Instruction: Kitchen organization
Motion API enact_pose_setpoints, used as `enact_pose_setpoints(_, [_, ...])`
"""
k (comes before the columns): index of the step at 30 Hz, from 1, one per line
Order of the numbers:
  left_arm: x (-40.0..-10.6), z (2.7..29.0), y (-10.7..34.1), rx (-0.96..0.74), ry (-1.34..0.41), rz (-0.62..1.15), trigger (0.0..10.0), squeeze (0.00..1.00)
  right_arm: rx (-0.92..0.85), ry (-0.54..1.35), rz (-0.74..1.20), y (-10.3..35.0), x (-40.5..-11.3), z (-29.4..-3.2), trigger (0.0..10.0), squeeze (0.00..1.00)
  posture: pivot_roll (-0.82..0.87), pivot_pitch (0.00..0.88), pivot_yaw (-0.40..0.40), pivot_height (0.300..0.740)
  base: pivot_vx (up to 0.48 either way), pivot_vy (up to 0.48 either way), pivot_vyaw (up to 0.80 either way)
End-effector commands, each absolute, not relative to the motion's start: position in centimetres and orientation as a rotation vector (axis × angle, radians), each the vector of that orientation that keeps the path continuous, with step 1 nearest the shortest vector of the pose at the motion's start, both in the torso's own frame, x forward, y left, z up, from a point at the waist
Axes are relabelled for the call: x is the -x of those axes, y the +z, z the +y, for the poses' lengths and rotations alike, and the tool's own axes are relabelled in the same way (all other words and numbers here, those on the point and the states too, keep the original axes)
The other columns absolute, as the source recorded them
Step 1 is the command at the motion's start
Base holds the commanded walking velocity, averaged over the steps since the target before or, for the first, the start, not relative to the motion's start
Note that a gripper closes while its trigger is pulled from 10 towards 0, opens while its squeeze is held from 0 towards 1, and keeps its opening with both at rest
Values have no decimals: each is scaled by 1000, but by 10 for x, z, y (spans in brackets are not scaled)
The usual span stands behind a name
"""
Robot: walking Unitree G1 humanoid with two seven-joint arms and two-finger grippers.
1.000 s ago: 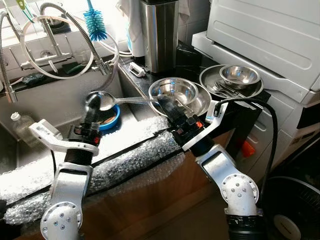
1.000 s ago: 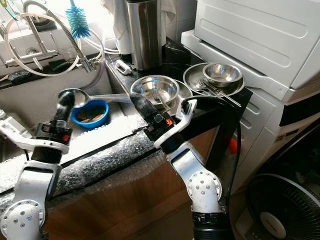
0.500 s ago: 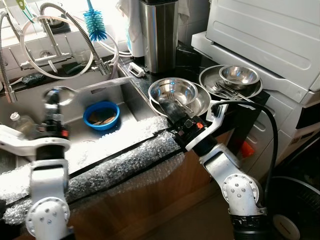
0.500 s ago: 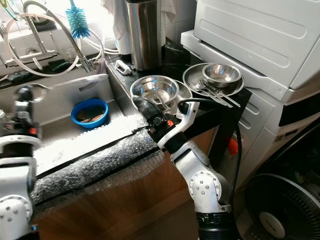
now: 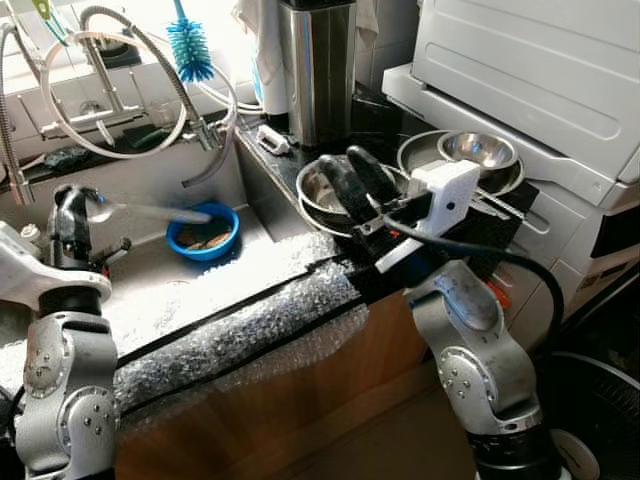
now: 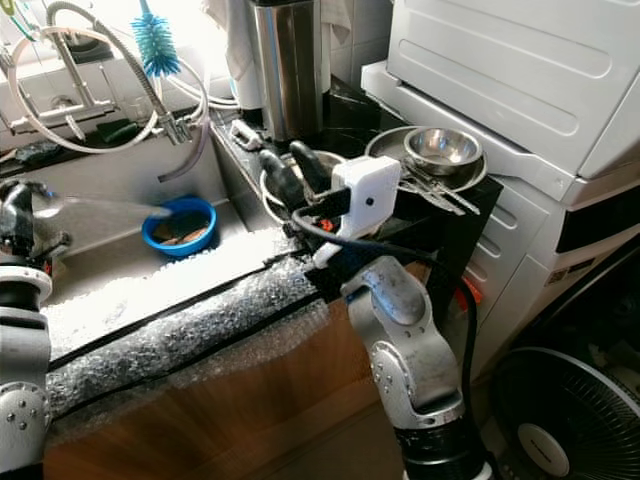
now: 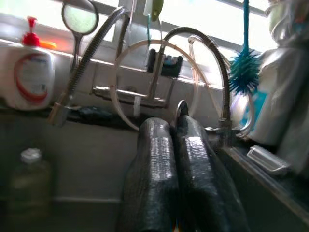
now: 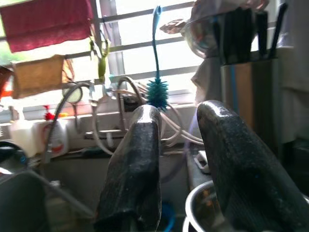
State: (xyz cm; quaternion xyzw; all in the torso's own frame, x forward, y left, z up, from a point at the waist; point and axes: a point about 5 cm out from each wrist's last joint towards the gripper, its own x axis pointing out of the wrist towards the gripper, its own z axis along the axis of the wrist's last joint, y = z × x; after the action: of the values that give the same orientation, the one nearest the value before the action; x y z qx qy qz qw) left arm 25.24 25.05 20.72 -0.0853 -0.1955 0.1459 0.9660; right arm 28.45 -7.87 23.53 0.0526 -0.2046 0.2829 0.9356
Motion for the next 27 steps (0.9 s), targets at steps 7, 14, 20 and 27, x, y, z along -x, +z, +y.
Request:
enact_pose_setpoints(7, [-251,258,195,-114,342,-299,10000,0,-53,460,-366,220,-289,-94,10000,0,-118,5,66,740,0,0,0])
enact_pose_setpoints(14, [-254,262,189,-224,385,-246,10000,0,-31,418,-348,213,-290,-101,10000,0,-118,2,65,740,0,0,0])
enact_pose_setpoints(20, [-260,255,166,-248,331,-105,10000,0,-20,380,-338,210,-290,-106,10000,0,-117,0,71,740,0,0,0])
enact_pose_setpoints(27, [-263,253,151,-237,328,-11,10000,0,-16,374,-332,208,-292,-105,10000,0,-118,0,72,740,0,0,0])
